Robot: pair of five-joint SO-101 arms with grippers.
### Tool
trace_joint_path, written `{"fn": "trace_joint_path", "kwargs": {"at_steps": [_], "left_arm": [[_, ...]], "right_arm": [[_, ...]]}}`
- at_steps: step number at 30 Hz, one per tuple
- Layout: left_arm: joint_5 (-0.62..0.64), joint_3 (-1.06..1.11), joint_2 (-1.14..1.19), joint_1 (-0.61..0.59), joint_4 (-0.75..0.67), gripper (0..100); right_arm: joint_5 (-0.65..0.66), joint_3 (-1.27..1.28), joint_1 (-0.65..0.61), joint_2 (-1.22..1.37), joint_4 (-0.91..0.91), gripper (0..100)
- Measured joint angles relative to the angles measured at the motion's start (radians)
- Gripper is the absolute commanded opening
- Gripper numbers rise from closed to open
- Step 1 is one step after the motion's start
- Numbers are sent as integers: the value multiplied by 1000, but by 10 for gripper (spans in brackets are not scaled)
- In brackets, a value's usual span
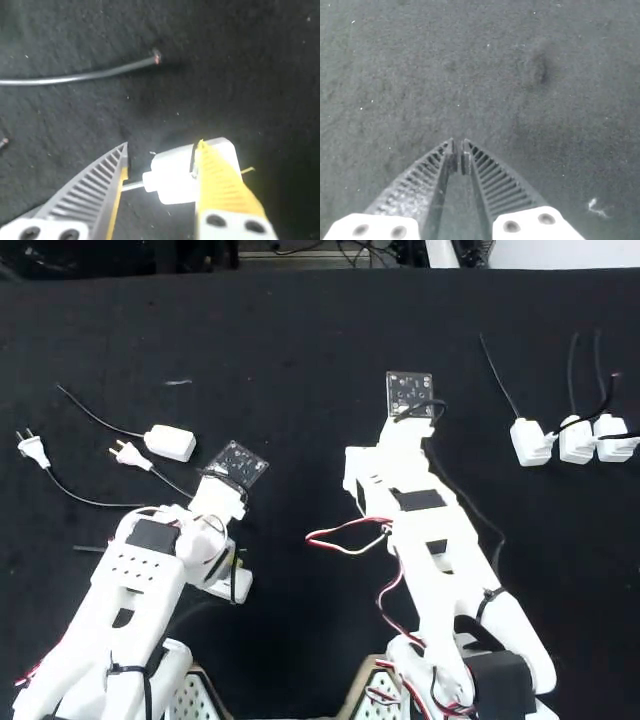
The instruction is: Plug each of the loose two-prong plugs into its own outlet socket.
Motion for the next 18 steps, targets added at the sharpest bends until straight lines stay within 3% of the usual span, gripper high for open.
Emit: {"fn": "trace_joint_path", "kwargs": {"at_steps": [11, 18], "left_arm": [[2, 0, 0, 0, -5, 215], [2, -123, 0, 0, 206, 217]], "right_arm": [[0, 0, 0, 0, 0, 12], [0, 0, 0, 0, 0, 12]]}}
